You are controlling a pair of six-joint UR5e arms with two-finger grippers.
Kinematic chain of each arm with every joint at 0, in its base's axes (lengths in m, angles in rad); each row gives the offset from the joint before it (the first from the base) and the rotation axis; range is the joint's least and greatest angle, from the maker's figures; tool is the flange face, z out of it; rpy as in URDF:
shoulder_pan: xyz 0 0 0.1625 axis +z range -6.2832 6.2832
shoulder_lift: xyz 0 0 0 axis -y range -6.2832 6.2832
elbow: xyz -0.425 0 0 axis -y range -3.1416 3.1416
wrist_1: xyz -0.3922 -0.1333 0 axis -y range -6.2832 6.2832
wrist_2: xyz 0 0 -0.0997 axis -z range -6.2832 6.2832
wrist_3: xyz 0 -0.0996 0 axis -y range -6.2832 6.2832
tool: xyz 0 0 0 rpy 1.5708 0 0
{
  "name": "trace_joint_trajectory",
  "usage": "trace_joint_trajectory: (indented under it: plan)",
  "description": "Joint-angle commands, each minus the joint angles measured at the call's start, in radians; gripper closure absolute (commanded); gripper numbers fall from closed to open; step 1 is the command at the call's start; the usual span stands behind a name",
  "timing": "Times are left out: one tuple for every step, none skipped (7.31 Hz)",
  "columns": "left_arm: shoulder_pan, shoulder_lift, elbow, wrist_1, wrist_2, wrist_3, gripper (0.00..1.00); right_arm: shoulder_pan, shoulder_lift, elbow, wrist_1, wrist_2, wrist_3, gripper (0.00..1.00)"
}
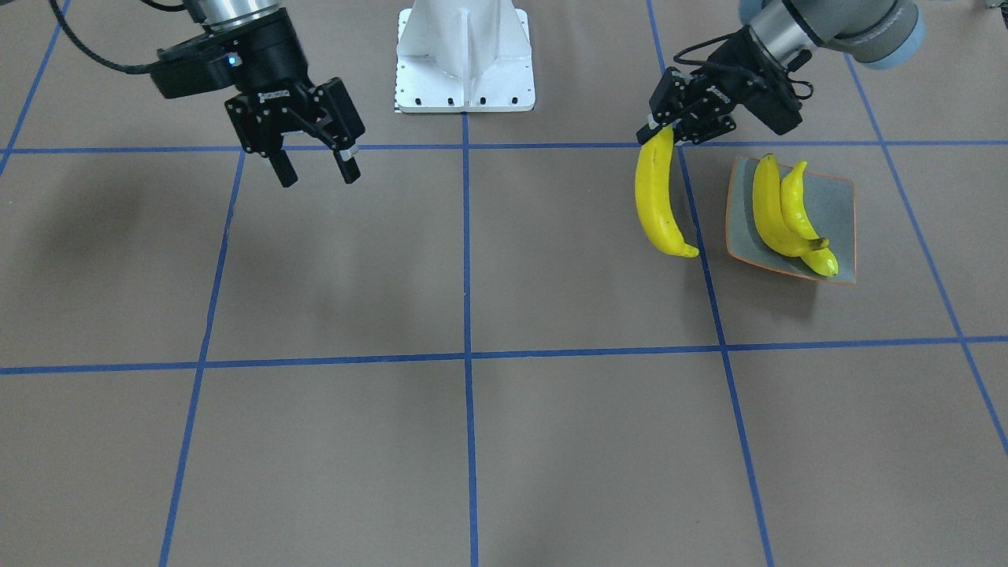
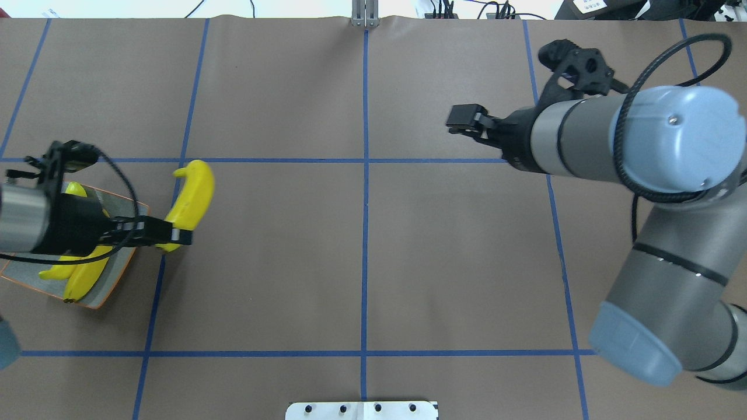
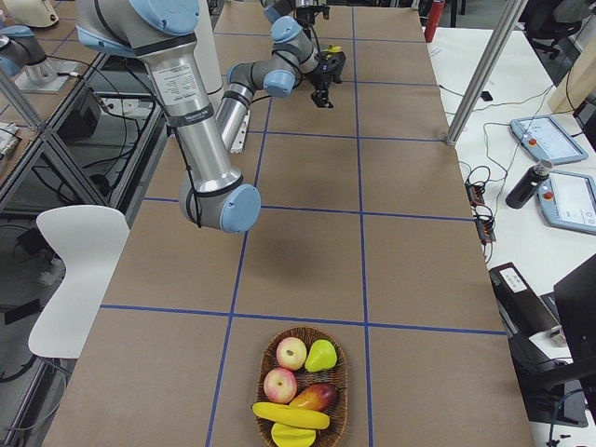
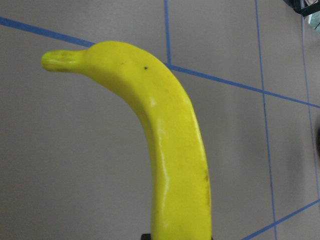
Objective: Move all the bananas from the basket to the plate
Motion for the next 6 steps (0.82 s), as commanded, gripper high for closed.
trace_joint_trajectory:
  plan:
    - [-0.05,0.189,-0.013,0.0,0.015,0.238,1.0,0.116,-0.121,-0.002,-0.002,0.127,-0.229,0.0]
    - [-0.049,0.252,-0.009,0.001,0.071,0.306,1.0,0.178,-0.178,-0.002,-0.001,0.182,-0.353,0.0]
    - [-0.048,0.287,0.006,0.001,0.091,0.361,1.0,0.235,-0.229,-0.002,0.002,0.228,-0.475,0.0]
    - [-0.046,0.31,0.029,0.001,0.093,0.418,1.0,0.283,-0.27,-0.002,0.007,0.277,-0.589,0.0]
    - [-0.04,0.309,0.039,0.001,0.098,0.423,0.74,0.341,-0.298,-0.005,0.01,0.337,-0.695,0.0]
    - [-0.038,0.308,0.04,0.001,0.098,0.423,0.35,0.384,-0.32,-0.006,0.011,0.383,-0.743,0.0]
